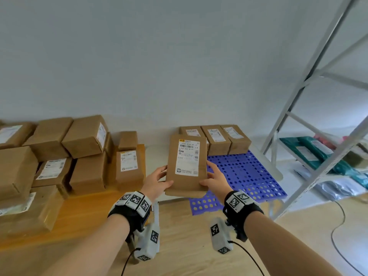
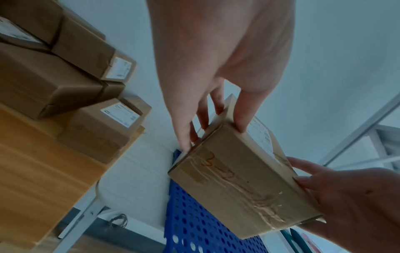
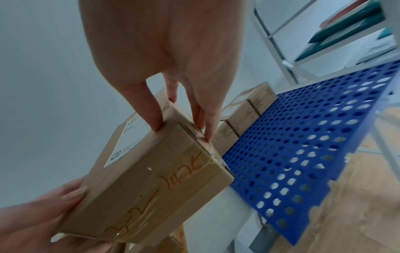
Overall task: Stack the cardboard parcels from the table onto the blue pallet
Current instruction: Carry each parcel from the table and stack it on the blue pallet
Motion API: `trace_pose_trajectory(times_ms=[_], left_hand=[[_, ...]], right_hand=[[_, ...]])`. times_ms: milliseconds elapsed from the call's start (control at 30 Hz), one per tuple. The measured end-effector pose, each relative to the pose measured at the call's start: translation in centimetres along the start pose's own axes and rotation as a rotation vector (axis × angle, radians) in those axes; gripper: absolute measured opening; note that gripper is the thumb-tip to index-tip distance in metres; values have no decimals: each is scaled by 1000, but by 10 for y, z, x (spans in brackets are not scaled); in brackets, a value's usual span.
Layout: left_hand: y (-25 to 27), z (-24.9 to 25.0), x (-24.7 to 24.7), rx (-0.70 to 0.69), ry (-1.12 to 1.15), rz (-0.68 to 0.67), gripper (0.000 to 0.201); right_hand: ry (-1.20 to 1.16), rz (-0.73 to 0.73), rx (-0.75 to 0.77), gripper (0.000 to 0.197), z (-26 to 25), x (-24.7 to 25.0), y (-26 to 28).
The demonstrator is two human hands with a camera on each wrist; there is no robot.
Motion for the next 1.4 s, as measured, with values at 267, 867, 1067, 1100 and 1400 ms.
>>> trace_pose_trajectory(times_ms=[267,867,1067,1100,1400], left_hand=[[-4,-3,-112,32,-54,-55,67],[-38,-2,-336,163,-43,44,60],[-77,-2,-370,222,-76,36,56],[-84,-2,-374,228,-73,30,56],[-171,-1,-388,264,-65,22,56]], right_hand=[[-17,74,-40,71,33,107,26],[-7,-58,-131,68,98,330,-9],[-12,-65,-185,66,117,365,-40],[-11,-60,-199,66,121,369,-48],[16,-70,-265,66,149,387,-136]])
Point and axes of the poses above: each hand's wrist, its own y-axis away from the middle knuckle, its own x-axis out of the back of the hand, z = x × y, the point moved 3 cm from there along -y, towards the middle knuckle, and after that the axes turned 8 degrees about x, right-handed, at the moved point
